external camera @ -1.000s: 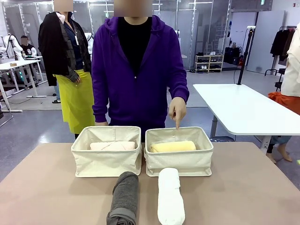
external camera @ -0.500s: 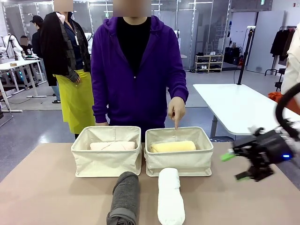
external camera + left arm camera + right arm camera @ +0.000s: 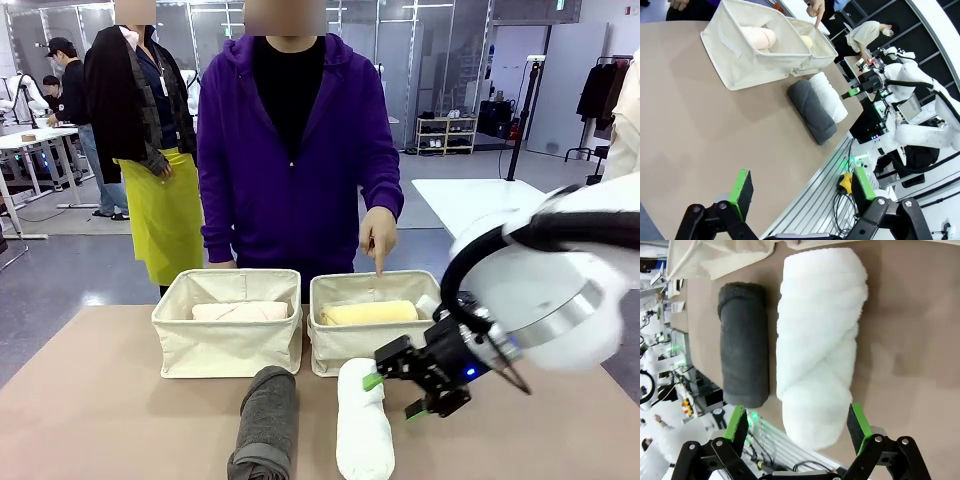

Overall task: Divide the towels into two baskets.
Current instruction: Pick up one hotel-folded towel from the bottom of the table and place it in the Fabric basket indicated by the person.

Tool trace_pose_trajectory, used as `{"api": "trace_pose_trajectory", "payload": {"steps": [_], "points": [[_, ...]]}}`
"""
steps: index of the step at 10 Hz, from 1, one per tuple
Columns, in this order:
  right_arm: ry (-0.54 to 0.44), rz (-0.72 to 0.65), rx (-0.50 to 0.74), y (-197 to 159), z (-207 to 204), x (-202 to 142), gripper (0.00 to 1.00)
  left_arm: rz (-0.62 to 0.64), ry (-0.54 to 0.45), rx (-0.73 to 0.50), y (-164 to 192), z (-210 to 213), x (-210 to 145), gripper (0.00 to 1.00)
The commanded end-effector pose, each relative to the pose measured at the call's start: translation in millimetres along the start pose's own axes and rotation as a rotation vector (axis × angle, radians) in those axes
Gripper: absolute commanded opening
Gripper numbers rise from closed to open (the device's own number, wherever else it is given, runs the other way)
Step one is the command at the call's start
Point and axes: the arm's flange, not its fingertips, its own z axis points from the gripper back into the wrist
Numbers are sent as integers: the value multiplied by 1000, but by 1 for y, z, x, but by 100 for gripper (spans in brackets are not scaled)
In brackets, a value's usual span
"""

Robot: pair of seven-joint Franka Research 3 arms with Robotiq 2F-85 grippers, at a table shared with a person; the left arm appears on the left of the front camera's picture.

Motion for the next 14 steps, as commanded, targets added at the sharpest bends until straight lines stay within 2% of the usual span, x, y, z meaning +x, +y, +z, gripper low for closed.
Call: {"api": "trace_pose_trajectory", "payload": {"steps": [1,6,8,9,10,11,12,13,14], "points": [[-52,13,-58,-27,-13,-77,100,-13,-16,-17,-1,2,-1,100],[-19,27,-118,-19,-33,-77,100,-13,-16,-17,-1,2,-1,100],[-90,54,-108,-17,-36,-65,100,-13,-16,-17,-1,2,-1,100],[-108,54,-98,-17,-32,-61,80,-13,-16,-17,-1,2,-1,100],[-109,54,-93,-17,-29,-61,80,-13,-16,-17,-1,2,-1,100],[-111,54,-91,-17,-27,-62,60,-13,-16,-17,-1,2,-1,100],[-111,51,-89,-18,-27,-61,75,-13,-16,-17,-1,2,-1,100],[-109,50,-87,-18,-27,-61,40,-13,-16,-17,-1,2,-1,100],[-110,53,-86,-17,-25,-61,55,-13,-16,-17,-1,2,-1,100]]}}
